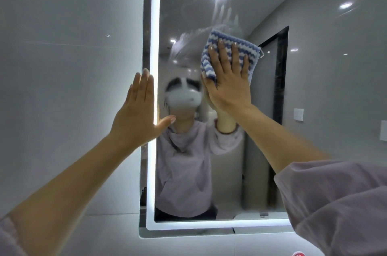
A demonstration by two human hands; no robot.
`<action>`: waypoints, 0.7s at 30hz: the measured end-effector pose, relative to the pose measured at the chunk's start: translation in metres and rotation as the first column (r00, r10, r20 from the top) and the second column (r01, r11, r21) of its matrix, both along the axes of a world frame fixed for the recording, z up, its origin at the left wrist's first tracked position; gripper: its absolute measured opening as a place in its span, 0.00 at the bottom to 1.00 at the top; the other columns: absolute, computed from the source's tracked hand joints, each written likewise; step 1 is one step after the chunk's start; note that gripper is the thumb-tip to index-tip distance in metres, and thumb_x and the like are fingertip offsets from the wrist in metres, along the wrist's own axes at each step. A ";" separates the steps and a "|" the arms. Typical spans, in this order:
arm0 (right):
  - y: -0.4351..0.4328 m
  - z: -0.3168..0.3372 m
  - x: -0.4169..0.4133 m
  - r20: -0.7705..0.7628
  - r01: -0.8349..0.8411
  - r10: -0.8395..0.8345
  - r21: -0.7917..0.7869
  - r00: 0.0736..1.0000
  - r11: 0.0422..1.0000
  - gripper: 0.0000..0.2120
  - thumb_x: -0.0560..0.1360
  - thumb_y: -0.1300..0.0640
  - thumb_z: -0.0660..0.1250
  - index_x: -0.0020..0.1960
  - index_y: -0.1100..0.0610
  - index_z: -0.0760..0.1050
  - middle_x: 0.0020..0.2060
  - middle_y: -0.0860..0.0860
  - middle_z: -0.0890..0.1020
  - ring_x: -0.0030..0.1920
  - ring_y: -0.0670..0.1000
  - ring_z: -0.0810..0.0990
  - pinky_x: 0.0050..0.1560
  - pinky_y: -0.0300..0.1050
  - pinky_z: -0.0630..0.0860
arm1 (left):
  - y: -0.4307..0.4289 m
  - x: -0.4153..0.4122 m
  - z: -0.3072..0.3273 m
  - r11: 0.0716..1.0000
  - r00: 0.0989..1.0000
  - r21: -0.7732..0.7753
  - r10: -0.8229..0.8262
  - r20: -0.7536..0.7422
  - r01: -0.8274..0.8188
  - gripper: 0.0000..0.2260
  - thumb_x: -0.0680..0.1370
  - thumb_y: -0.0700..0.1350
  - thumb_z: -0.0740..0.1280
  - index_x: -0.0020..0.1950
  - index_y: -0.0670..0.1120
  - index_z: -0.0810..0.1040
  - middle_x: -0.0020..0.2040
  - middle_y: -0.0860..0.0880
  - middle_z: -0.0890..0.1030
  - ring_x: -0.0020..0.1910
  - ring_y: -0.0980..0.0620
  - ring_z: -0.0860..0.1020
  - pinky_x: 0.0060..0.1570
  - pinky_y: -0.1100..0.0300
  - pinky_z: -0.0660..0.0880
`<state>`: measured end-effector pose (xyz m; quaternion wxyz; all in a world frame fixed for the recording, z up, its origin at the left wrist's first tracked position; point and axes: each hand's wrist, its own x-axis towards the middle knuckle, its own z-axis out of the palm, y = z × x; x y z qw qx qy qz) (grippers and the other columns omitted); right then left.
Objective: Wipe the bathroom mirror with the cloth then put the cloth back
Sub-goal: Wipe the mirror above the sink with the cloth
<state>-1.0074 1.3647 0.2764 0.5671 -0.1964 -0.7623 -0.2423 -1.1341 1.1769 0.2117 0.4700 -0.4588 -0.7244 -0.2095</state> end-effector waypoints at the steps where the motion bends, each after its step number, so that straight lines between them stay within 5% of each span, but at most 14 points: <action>1: 0.000 -0.005 -0.001 0.006 0.013 -0.013 0.015 1.000 1.000 0.30 0.81 0.45 0.51 0.79 0.52 0.45 0.78 0.51 0.46 0.77 0.55 0.40 0.71 0.51 0.27 | 0.001 -0.002 0.003 1.000 1.000 -0.001 -0.003 0.012 0.003 0.49 0.70 0.69 0.57 0.75 0.38 0.38 0.76 0.41 0.39 0.75 0.45 0.39 0.72 0.55 0.43; 10: 0.000 -0.011 -0.003 0.017 0.004 -0.004 0.017 1.000 1.000 0.30 0.81 0.46 0.52 0.79 0.50 0.45 0.78 0.49 0.46 0.77 0.54 0.40 0.73 0.54 0.30 | 0.016 -0.002 -0.003 1.000 1.000 -0.005 -0.013 0.027 0.013 0.58 0.62 0.74 0.58 0.74 0.38 0.35 0.75 0.41 0.34 0.74 0.46 0.33 0.69 0.59 0.33; 17: -0.004 -0.014 -0.008 -0.020 -0.014 0.014 -0.009 1.000 1.000 0.29 0.81 0.47 0.51 0.79 0.51 0.45 0.78 0.49 0.47 0.77 0.55 0.40 0.74 0.58 0.35 | 0.020 -0.007 -0.007 1.000 1.000 0.015 0.001 0.012 -0.002 0.59 0.61 0.76 0.58 0.75 0.38 0.38 0.76 0.41 0.37 0.75 0.45 0.37 0.72 0.54 0.41; 21: -0.016 -0.010 -0.018 0.111 0.003 -0.014 0.097 0.994 0.995 0.29 0.81 0.46 0.51 0.77 0.49 0.44 0.78 0.49 0.47 0.77 0.55 0.41 0.75 0.58 0.35 | 0.021 -0.009 -0.008 1.000 1.000 0.019 -0.011 0.012 0.011 0.59 0.61 0.76 0.58 0.75 0.39 0.37 0.76 0.41 0.37 0.75 0.45 0.37 0.72 0.53 0.42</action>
